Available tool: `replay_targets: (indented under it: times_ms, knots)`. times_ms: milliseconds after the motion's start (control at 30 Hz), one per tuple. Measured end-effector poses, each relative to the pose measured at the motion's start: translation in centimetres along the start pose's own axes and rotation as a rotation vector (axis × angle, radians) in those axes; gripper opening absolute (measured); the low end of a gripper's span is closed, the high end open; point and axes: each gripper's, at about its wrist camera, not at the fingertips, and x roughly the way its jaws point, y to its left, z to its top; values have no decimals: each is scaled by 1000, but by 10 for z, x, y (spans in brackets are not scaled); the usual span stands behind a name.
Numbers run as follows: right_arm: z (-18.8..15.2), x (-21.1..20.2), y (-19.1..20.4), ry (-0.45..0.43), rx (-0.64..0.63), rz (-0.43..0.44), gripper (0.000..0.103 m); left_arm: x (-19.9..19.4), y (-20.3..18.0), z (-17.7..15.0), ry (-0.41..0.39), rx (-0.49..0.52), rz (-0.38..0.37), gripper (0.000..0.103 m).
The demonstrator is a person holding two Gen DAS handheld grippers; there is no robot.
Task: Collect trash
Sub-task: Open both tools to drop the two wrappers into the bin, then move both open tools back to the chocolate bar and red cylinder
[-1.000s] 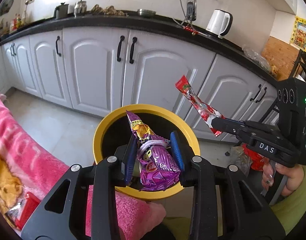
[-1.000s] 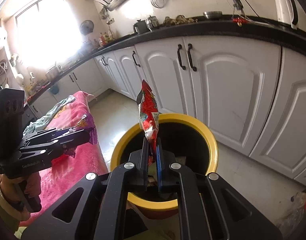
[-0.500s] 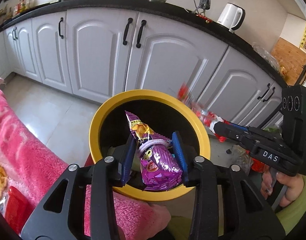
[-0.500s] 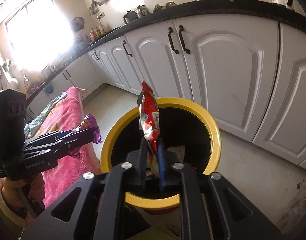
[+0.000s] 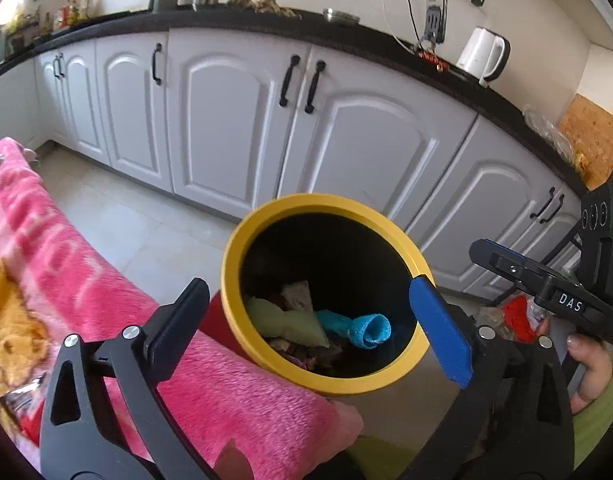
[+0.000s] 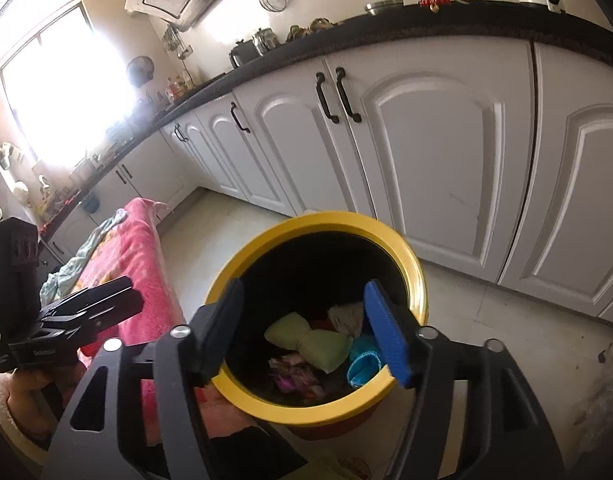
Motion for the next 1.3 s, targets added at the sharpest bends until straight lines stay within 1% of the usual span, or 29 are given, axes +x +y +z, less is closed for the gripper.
replay_targets:
  times_ms: [33,100,233,467,533,667,900,1167,1300]
  knots:
    - [1,-2,2,-7,-3,-1,73,-4,1,0,-10,-1,9,92]
    - [2,-7,6,-22,-9,3,77,-14,4,1,-30,0,29,92]
    - [5,-12,17,-34,-28,17,78,-33,10,0,-61,-6,52,92]
    - [8,-23,45,-74,-95,24,84,-68,22,-2,-139,-15,98,92]
    - [8,-26,55,-89,-116,38,85,-78,26,-3,-161,-18,110,92]
    - [10,-32,71,-105,-146,56,85,-95,35,-6,-193,-31,134,92]
    - [8,-38,103,-117,-198,93,85,-123,59,-14,-244,-85,176,92]
    - [-4,-29,150,-89,-276,140,85,-150,95,-31,-280,-150,225,92]
    - [-11,-21,171,-65,-300,168,85,-161,117,-41,-285,-191,254,92]
